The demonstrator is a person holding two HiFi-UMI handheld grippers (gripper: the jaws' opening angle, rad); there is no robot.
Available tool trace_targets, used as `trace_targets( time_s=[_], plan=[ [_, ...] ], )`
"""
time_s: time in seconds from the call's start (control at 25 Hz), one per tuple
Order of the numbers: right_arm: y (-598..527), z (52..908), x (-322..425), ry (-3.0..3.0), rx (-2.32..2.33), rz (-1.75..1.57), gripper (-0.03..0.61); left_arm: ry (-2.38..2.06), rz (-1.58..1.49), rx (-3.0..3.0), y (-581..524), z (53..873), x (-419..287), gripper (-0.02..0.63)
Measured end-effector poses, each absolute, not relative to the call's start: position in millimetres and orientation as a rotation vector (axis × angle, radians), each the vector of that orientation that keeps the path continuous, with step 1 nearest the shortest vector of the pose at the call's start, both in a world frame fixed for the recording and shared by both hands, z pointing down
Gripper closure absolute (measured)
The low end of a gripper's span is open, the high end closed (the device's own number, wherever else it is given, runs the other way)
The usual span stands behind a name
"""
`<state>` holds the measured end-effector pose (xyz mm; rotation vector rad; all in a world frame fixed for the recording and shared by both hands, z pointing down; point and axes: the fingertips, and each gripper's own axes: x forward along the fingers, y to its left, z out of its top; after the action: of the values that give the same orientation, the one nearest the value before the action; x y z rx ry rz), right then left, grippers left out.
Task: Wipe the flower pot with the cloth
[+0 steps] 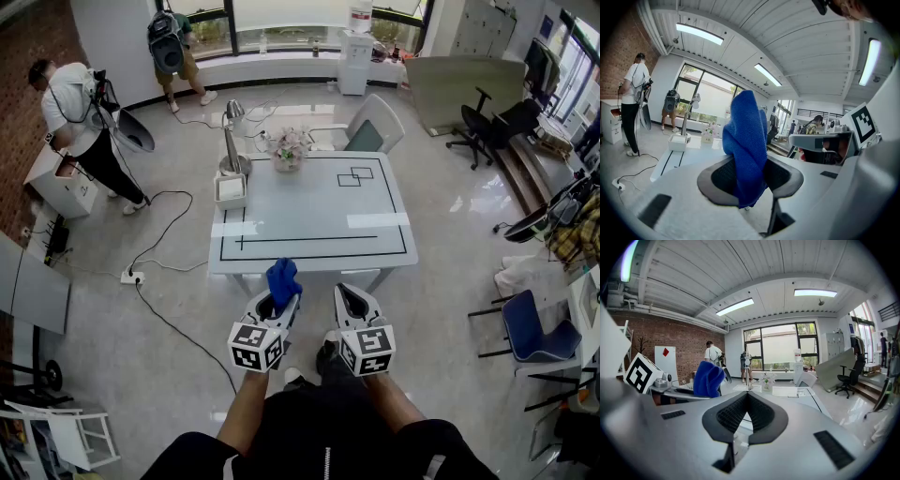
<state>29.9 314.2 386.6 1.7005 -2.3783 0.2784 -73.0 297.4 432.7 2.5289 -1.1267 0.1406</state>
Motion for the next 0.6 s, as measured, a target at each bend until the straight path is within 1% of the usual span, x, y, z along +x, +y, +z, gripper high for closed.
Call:
trace_targets(
  time_s=[0.6],
  plan=[
    [288.0, 385.3, 13.2, -2.434, 1.695, 0.273, 0.569, -1.132, 0.127, 2.530, 268.0, 434.8, -84.8, 0.472]
  ],
)
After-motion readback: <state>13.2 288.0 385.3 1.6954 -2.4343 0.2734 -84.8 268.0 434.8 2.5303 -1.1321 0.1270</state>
